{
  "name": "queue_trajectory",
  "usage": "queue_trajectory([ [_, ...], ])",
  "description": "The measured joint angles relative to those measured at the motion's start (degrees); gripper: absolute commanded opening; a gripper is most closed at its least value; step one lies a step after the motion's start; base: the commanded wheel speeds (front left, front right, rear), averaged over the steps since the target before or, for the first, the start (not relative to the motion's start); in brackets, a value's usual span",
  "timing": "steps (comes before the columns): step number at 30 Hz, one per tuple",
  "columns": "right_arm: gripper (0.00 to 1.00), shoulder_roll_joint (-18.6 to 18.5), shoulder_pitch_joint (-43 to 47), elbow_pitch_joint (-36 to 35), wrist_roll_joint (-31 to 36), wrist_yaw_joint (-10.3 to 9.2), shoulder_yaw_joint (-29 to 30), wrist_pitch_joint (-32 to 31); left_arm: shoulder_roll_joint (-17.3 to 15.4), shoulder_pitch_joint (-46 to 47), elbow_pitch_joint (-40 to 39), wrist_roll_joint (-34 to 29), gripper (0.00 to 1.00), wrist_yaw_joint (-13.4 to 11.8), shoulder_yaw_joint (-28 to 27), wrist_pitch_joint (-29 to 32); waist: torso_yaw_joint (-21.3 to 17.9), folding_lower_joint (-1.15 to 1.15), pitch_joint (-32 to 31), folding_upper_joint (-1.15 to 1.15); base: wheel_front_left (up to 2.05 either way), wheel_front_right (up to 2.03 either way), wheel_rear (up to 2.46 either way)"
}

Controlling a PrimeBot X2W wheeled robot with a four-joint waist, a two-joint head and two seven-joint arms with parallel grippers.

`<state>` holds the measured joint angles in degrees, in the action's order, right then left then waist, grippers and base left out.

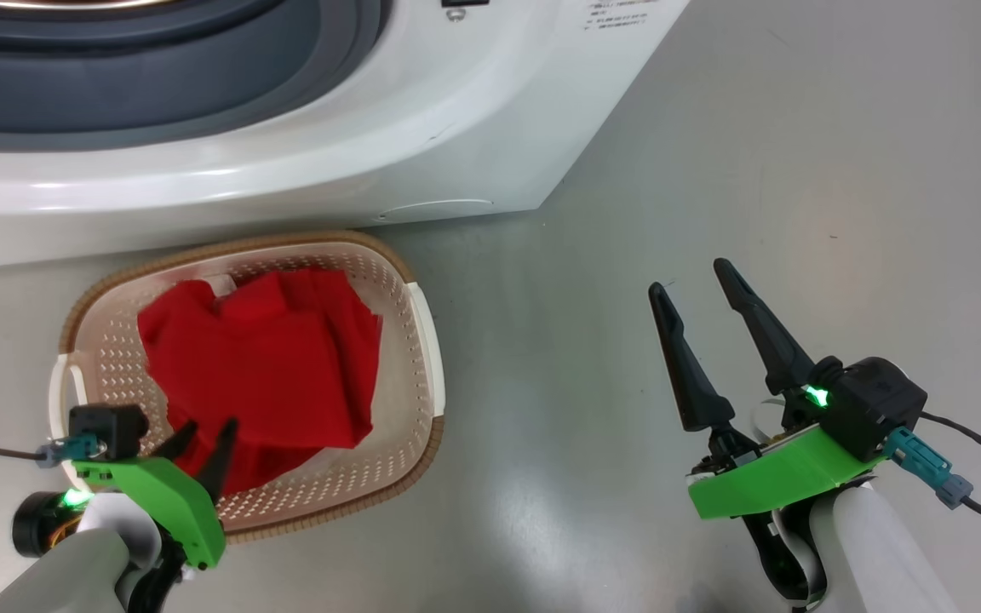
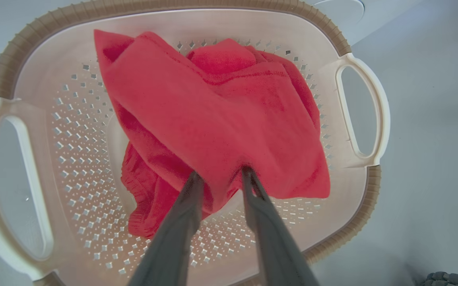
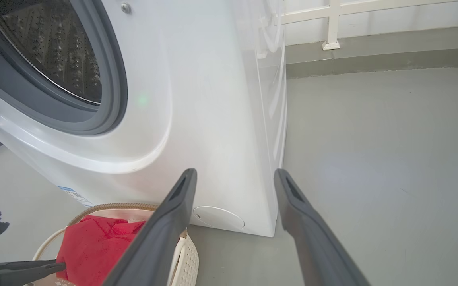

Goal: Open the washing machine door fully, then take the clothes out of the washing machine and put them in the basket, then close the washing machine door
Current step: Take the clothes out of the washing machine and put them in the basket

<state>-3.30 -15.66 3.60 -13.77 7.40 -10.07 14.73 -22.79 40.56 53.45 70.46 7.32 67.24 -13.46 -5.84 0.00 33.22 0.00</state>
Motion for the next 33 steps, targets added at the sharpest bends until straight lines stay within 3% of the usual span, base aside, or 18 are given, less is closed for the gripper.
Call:
queue_trajectory([
  [8,1.00,0.00,0.00,0.01,0.01,0.00,0.04,0.00,-0.46,1.03,-0.01,2.01,1.00,0.00,1.58,-0.76,0.36,0.00,-0.52,0.00,0.00,0.00,0.00],
  [14,1.00,0.00,0.00,0.16,0.01,0.00,0.07,0.00,-0.79,1.30,-1.48,2.21,1.00,0.00,-1.36,-0.83,0.83,0.00,-0.98,0.00,0.00,0.00,0.00],
  [25,1.00,0.00,0.05,1.02,0.07,0.00,0.05,0.00,-0.55,0.46,-3.90,-4.49,1.00,0.00,-11.88,-0.91,1.43,0.00,-3.05,0.00,0.00,0.00,0.00],
  [33,1.00,-0.01,0.62,1.89,0.09,0.00,0.26,0.00,-0.37,-3.67,-8.02,-12.03,1.00,0.00,-22.74,-0.99,1.83,0.00,-6.00,0.00,0.00,0.00,0.00],
])
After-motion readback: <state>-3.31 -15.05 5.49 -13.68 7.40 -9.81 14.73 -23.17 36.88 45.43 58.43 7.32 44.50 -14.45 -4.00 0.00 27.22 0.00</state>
